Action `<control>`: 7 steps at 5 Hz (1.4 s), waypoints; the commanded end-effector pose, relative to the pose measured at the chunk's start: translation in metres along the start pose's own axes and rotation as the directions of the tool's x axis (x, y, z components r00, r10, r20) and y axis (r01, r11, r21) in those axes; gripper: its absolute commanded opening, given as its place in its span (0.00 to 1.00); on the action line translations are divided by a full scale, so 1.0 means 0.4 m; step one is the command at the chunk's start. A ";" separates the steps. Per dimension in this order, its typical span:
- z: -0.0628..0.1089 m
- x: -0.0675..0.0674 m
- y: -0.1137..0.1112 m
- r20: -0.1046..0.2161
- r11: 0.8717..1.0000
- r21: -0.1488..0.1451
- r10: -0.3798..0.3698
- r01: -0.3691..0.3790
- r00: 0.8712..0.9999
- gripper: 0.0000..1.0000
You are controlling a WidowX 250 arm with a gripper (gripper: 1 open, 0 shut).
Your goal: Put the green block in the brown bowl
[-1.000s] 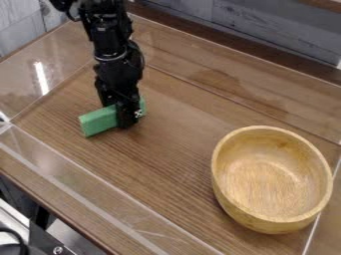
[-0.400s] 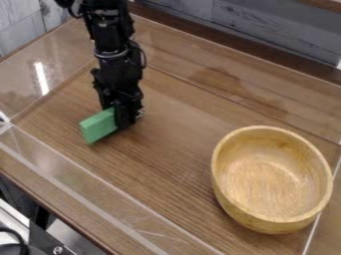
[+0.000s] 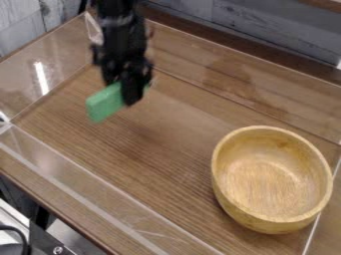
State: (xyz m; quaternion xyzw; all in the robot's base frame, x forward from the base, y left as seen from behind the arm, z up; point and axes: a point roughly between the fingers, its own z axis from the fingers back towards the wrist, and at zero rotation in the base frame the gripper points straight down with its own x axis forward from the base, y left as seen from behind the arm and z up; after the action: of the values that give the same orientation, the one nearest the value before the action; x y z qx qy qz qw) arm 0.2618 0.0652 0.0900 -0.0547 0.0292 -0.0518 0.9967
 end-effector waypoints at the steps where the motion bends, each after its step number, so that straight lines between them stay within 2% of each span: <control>1: 0.122 0.021 -0.102 0.074 1.000 0.017 0.006 -0.007 0.997 0.00; 2: 0.131 0.021 -0.229 0.084 0.999 0.009 -0.033 0.033 0.996 0.00; 4: 0.093 -0.008 -0.481 0.100 0.994 0.002 -0.113 0.113 0.989 0.00; 5: 0.050 -0.024 -0.553 0.113 0.992 0.010 -0.126 0.126 0.986 0.00; 7: 0.004 -0.028 -0.560 0.133 0.994 0.007 -0.113 0.113 0.985 0.00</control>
State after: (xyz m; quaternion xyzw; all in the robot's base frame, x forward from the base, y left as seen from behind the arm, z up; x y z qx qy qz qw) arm 0.2255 -0.1523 0.1077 -0.0540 -0.0232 -0.0987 0.9934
